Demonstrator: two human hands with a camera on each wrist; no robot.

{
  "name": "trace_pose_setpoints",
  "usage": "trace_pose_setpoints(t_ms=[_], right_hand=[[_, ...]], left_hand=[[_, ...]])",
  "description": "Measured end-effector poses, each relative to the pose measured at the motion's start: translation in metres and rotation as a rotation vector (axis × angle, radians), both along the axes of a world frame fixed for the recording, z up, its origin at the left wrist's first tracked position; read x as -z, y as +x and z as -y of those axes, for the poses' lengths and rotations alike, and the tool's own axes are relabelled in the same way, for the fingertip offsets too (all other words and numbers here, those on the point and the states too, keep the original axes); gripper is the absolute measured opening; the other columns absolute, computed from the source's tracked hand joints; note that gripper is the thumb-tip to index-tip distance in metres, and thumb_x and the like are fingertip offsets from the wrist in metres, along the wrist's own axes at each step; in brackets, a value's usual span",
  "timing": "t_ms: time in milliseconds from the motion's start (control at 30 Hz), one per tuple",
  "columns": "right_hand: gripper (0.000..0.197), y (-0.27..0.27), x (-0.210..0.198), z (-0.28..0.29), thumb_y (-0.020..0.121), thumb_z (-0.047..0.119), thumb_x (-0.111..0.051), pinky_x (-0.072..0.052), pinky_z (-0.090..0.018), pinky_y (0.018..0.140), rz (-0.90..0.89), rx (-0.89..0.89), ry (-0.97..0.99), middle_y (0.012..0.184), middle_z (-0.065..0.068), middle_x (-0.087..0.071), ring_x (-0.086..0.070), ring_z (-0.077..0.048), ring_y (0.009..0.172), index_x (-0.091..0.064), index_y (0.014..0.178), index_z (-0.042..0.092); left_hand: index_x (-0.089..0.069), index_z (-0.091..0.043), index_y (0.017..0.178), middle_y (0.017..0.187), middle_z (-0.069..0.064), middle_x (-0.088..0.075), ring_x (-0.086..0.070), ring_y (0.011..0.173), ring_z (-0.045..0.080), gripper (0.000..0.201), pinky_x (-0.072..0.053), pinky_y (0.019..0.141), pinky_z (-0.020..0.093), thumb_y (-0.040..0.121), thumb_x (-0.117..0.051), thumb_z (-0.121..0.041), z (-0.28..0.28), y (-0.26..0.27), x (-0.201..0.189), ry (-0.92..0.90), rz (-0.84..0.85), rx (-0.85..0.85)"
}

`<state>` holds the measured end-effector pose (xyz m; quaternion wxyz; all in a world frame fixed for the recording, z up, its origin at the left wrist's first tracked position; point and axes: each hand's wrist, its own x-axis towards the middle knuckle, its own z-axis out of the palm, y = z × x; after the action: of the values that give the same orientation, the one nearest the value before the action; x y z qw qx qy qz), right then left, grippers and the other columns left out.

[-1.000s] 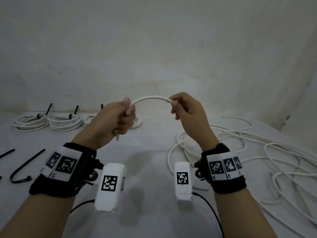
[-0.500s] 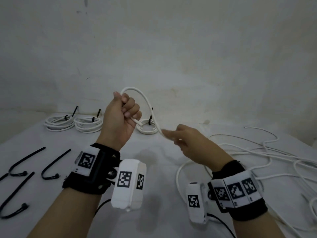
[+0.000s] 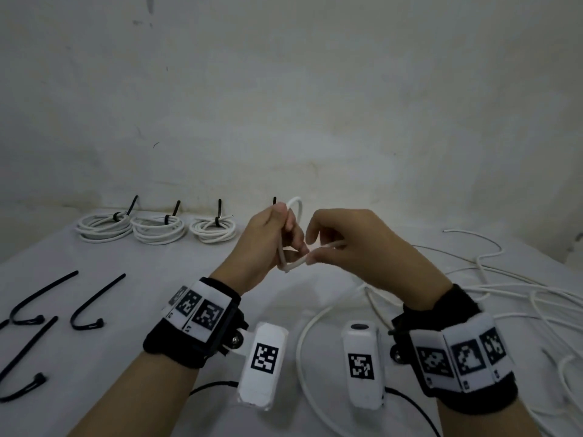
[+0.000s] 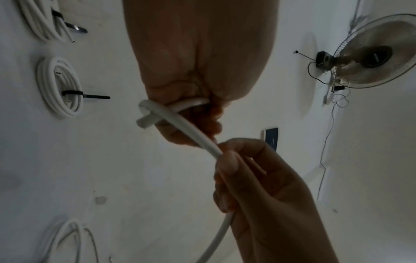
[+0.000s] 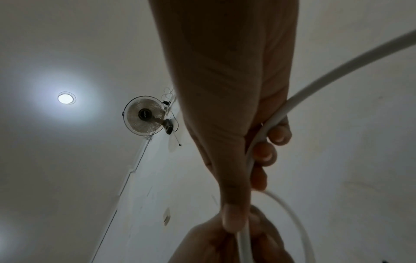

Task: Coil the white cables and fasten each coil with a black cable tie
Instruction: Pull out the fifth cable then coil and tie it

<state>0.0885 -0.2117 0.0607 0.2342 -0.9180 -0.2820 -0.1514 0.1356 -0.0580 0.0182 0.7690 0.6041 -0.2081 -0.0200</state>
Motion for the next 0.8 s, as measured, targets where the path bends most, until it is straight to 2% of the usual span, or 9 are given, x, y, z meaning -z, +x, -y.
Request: trace_pose_setpoints(t_ms=[100,200,267,333,400,500,600,700,800], right_hand=[[0.018,-0.002,-0.007,0.015,0.078,0.012,-0.075,-0.042,-0.017,0.06,-0.05,0.016,0.024,0.069,0.007,-0.059,-0.053,-0.007,0.066,-0.062,0.082,0.024],[0.017,0.0,-0.007,0.022,0.076,0.015,-0.077,-0.042,-0.015,0.06,0.033,0.033,0.123,0.068,0.007,-0.061,-0.055,-0.007,0.065,-0.064,0.082,0.025],[0.019,0.004,-0.005,0.021,0.074,0.018,-0.079,-0.04,-0.012,0.06,0.123,0.038,0.252,0.068,0.007,-0.06,-0.053,-0.005,0.063,-0.068,0.089,0.023],[0.024,0.01,0.0,0.02,0.075,0.021,-0.078,-0.037,-0.008,0.062,0.242,0.052,0.322,0.072,0.007,-0.056,-0.051,0.0,0.065,-0.072,0.098,0.02],[0.025,0.017,0.006,0.019,0.077,0.023,-0.076,-0.035,-0.007,0.063,0.308,0.081,0.384,0.077,0.007,-0.053,-0.05,0.002,0.068,-0.074,0.101,0.019],[0.011,0.023,0.012,0.014,0.083,0.022,-0.071,-0.036,-0.006,0.065,0.28,0.11,0.455,0.077,0.013,-0.059,-0.053,0.003,0.071,-0.075,0.093,0.021],[0.008,0.024,0.012,0.011,0.088,0.015,-0.065,-0.041,-0.008,0.064,0.164,0.068,0.545,0.069,0.011,-0.067,-0.061,0.001,0.066,-0.072,0.084,0.018],[0.011,0.024,0.012,0.013,0.09,0.012,-0.063,-0.047,-0.016,0.056,0.064,0.008,0.619,0.058,0.004,-0.062,-0.06,-0.009,0.052,-0.069,0.08,0.011],[0.013,0.024,0.014,0.013,0.09,0.015,-0.063,-0.045,-0.02,0.051,0.076,0.004,0.593,0.052,0.006,-0.055,-0.051,-0.007,0.047,-0.069,0.078,0.016]], left_hand=[[-0.039,-0.009,0.072,0.053,0.004,-0.055,-0.058,0.049,0.018,0.041,-0.048,0.055,0.027,0.104,-0.023,-0.028,-0.003,-0.002,-0.004,0.05,0.015,0.009],[-0.043,-0.007,0.074,0.059,0.006,-0.06,-0.062,0.052,0.022,0.041,-0.053,0.061,0.035,0.104,-0.025,-0.03,-0.004,-0.006,-0.006,0.098,0.029,0.04],[-0.046,-0.007,0.075,0.06,0.006,-0.062,-0.061,0.049,0.02,0.042,-0.055,0.057,0.032,0.104,-0.025,-0.03,-0.003,-0.009,-0.005,0.143,0.041,0.075],[-0.047,-0.007,0.076,0.057,0.006,-0.061,-0.054,0.042,0.015,0.041,-0.049,0.051,0.026,0.104,-0.025,-0.028,0.001,-0.01,-0.004,0.154,0.075,0.105],[-0.045,-0.007,0.075,0.055,0.006,-0.059,-0.043,0.039,0.011,0.038,-0.044,0.05,0.023,0.102,-0.027,-0.026,0.005,-0.01,-0.003,0.1,0.114,0.139],[-0.044,-0.007,0.075,0.051,0.003,-0.055,-0.032,0.039,0.008,0.035,-0.039,0.05,0.019,0.095,-0.03,-0.031,0.007,-0.011,-0.002,-0.028,0.117,0.188],[-0.045,-0.006,0.076,0.051,0.002,-0.05,-0.029,0.037,0.005,0.038,-0.036,0.046,0.018,0.101,-0.024,-0.026,0.008,-0.01,0.0,-0.096,0.064,0.215],[-0.046,-0.006,0.077,0.047,-0.001,-0.042,-0.027,0.036,0.005,0.039,-0.03,0.041,0.016,0.101,-0.024,-0.026,0.01,-0.01,0.002,-0.141,0.01,0.248],[-0.047,-0.008,0.075,0.044,-0.004,-0.032,-0.026,0.036,0.006,0.043,-0.027,0.041,0.018,0.098,-0.025,-0.036,0.012,-0.012,-0.002,-0.139,-0.05,0.282]])
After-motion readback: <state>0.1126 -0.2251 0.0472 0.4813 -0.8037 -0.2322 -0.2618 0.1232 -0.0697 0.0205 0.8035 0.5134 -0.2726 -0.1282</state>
